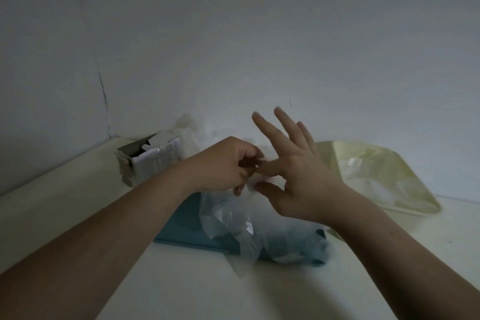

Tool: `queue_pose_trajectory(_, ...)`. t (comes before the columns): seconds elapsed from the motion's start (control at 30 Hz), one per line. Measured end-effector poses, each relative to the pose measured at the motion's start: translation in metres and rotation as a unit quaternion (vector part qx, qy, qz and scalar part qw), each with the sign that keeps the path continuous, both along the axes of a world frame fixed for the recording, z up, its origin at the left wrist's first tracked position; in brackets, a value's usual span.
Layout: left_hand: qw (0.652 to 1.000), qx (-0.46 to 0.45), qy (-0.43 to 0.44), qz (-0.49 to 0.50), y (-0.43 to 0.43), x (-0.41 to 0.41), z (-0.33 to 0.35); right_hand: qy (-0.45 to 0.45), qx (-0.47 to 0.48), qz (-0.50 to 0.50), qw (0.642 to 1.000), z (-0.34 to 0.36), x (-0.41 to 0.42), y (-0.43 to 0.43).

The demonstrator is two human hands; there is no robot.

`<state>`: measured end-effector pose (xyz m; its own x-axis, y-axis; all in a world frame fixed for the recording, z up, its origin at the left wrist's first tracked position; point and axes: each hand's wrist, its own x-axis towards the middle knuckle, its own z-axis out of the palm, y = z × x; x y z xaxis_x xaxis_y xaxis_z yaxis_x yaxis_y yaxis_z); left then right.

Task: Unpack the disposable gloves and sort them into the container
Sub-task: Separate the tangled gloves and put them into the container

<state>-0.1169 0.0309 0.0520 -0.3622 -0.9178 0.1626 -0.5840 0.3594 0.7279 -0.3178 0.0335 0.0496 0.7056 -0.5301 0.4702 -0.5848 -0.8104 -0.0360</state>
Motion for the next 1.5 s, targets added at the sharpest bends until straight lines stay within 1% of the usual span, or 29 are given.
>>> queue_pose_trajectory(0.03, 1.000, 0.000, -0.006, 0.002, 0.000, -0.001, 0.000, 0.010, 0.007, -0.001, 1.000, 0.003, 0.002, -0.001)
queue_pose_trajectory(0.07, 1.000, -0.001, -0.004, 0.006, 0.000, 0.000, 0.000, 0.009, 0.036, 0.000, 0.999, 0.005, 0.002, -0.002)
queue_pose_trajectory(0.17, 1.000, 0.006, 0.024, 0.015, 0.002, 0.007, 0.001, -0.045, 0.171, 0.013, 0.984, 0.008, 0.004, -0.003)
queue_pose_trajectory(0.23, 0.999, 0.017, 0.032, 0.022, 0.004, 0.012, 0.004, -0.053, 0.203, -0.022, 0.978, 0.008, 0.006, -0.005)
queue_pose_trajectory(0.3, 0.999, 0.043, 0.015, 0.030, 0.005, 0.023, 0.006, -0.077, 0.237, -0.060, 0.967, 0.003, 0.003, -0.009)
queue_pose_trajectory(0.37, 0.996, 0.072, -0.017, 0.056, 0.004, 0.041, 0.005, -0.147, 0.288, -0.092, 0.942, -0.002, -0.004, -0.014)
queue_pose_trajectory(0.4, 0.994, 0.081, -0.019, 0.071, 0.003, 0.050, 0.002, -0.194, 0.320, -0.102, 0.922, -0.005, -0.008, -0.016)
queue_pose_trajectory(0.43, 0.992, 0.089, 0.001, 0.085, 0.002, 0.058, -0.002, -0.240, 0.353, -0.104, 0.898, -0.008, -0.012, -0.018)
queue_pose_trajectory(0.47, 0.990, 0.097, 0.043, 0.095, 0.002, 0.063, -0.006, -0.282, 0.381, -0.098, 0.875, -0.010, -0.015, -0.019)
queue_pose_trajectory(0.53, 0.971, 0.118, 0.177, 0.110, 0.001, 0.065, -0.018, -0.353, 0.435, -0.084, 0.824, -0.017, -0.020, -0.023)
queue_pose_trajectory(0.6, 0.930, 0.138, 0.323, 0.111, 0.000, 0.057, -0.025, -0.397, 0.485, -0.080, 0.775, -0.026, -0.022, -0.027)
queue_pose_trajectory(0.63, 0.902, 0.151, 0.392, 0.105, -0.001, 0.053, -0.026, -0.404, 0.499, -0.085, 0.762, -0.031, -0.023, -0.030)
queue_pose_trajectory(0.67, 0.879, 0.153, 0.440, 0.099, -0.003, 0.049, -0.024, -0.403, 0.501, -0.096, 0.760, -0.034, -0.024, -0.033)
queue_pose_trajectory(0.7, 0.870, 0.143, 0.461, 0.100, -0.004, 0.048, -0.020, -0.394, 0.492, -0.113, 0.768, -0.039, -0.024, -0.034)
queue_pose_trajectory(0.73, 0.875, 0.122, 0.458, 0.102, -0.004, 0.046, -0.013, -0.385, 0.478, -0.133, 0.778, -0.041, -0.026, -0.036)
queue_pose_trajectory(0.77, 0.889, 0.098, 0.436, 0.101, -0.002, 0.046, -0.003, -0.379, 0.465, -0.149, 0.787, -0.042, -0.027, -0.037)
queue_pose_trajectory(0.83, 0.923, 0.065, 0.372, 0.073, 0.009, 0.049, 0.021, -0.382, 0.453, -0.169, 0.788, -0.044, -0.029, -0.042)
queue_pose_trajectory(0.87, 0.936, 0.064, 0.343, 0.040, 0.017, 0.051, 0.033, -0.384, 0.448, -0.177, 0.788, -0.044, -0.030, -0.044)
queue_pose_trajectory(0.93, 0.956, 0.096, 0.272, -0.047, 0.034, 0.054, 0.053, -0.381, 0.433, -0.186, 0.796, -0.042, -0.030, -0.051)
queue_pose_trajectory(1.0, 0.961, 0.146, 0.198, -0.125, 0.048, 0.051, 0.064, -0.378, 0.419, -0.184, 0.805, -0.040, -0.026, -0.058)
queue_pose_trajectory(1.07, 0.965, 0.153, 0.134, -0.165, 0.055, 0.045, 0.067, -0.383, 0.412, -0.170, 0.809, -0.034, -0.020, -0.059)
queue_pose_trajectory(1.13, 0.976, 0.123, 0.112, -0.140, 0.054, 0.038, 0.066, -0.376, 0.415, -0.140, 0.816, -0.026, -0.016, -0.056)
queue_pose_trajectory(1.23, 0.989, 0.056, 0.123, -0.067, 0.043, 0.025, 0.062, -0.399, 0.405, -0.107, 0.816, -0.011, -0.013, -0.048)
queue_pose_trajectory(1.3, 0.992, 0.017, 0.121, -0.037, 0.032, 0.010, 0.060, -0.430, 0.363, -0.126, 0.817, 0.000, -0.021, -0.050)
queue_pose_trajectory(1.37, 0.992, -0.004, 0.120, -0.025, 0.023, -0.008, 0.059, -0.443, 0.337, -0.155, 0.816, 0.011, -0.035, -0.055)
queue_pose_trajectory(1.5, 0.992, -0.013, 0.124, -0.031, 0.004, -0.053, 0.061, -0.426, 0.314, -0.211, 0.822, 0.033, -0.091, -0.063)
